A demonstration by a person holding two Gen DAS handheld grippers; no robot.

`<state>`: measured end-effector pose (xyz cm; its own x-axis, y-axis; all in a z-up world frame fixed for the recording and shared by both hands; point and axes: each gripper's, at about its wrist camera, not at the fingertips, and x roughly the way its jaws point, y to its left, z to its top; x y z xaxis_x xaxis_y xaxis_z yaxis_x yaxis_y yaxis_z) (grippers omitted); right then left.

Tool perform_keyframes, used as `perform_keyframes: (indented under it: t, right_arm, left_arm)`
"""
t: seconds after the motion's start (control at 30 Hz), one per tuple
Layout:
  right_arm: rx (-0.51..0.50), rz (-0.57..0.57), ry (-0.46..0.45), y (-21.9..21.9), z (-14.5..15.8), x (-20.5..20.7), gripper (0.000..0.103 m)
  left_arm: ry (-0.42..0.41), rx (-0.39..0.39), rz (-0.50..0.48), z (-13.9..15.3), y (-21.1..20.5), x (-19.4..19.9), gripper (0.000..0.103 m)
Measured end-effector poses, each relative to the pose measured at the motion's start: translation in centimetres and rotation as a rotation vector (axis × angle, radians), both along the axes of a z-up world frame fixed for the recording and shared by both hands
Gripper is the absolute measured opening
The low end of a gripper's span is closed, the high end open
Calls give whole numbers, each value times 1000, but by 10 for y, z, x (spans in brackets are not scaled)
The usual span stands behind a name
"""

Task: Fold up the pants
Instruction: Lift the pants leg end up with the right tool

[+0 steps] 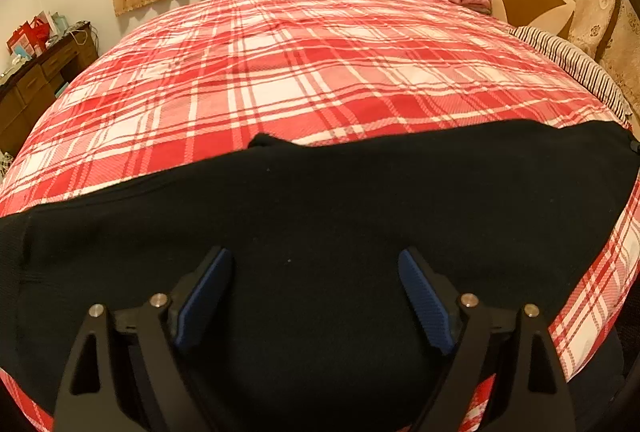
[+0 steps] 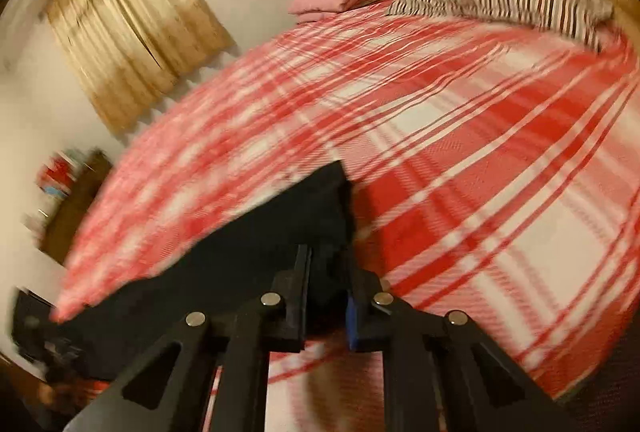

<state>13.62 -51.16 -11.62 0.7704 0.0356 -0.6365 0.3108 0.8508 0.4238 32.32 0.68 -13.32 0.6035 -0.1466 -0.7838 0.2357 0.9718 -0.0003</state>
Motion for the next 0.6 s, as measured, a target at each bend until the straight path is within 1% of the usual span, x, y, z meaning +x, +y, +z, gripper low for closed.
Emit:
perform_keyframes:
  t: [0.07,0.13,0.23,0.33,0.43,0.6]
  right_arm:
    - [-43,-5,-10,8,7,0,13]
    - [-76,17,-44,22,20,0,13]
    - [-176,96,-93,62,48,9,13]
    - [-230,187,-127,102,68,22,13]
    - [-250,272,-140,137,79,39,13]
    - [-262,385,-133,191,78,61,13]
  left_arm:
    - [2,-9,-1,1,1,-1,89]
    - [4,-18,-7,2,3,-4,88]
    - [4,-42,-11,3,6,-7,88]
    - [4,-76,-5,4,10,-9,88]
    - [4,-110,-8,6,14,-13,89]
    - [1,-139,-14,7,21,-20,88]
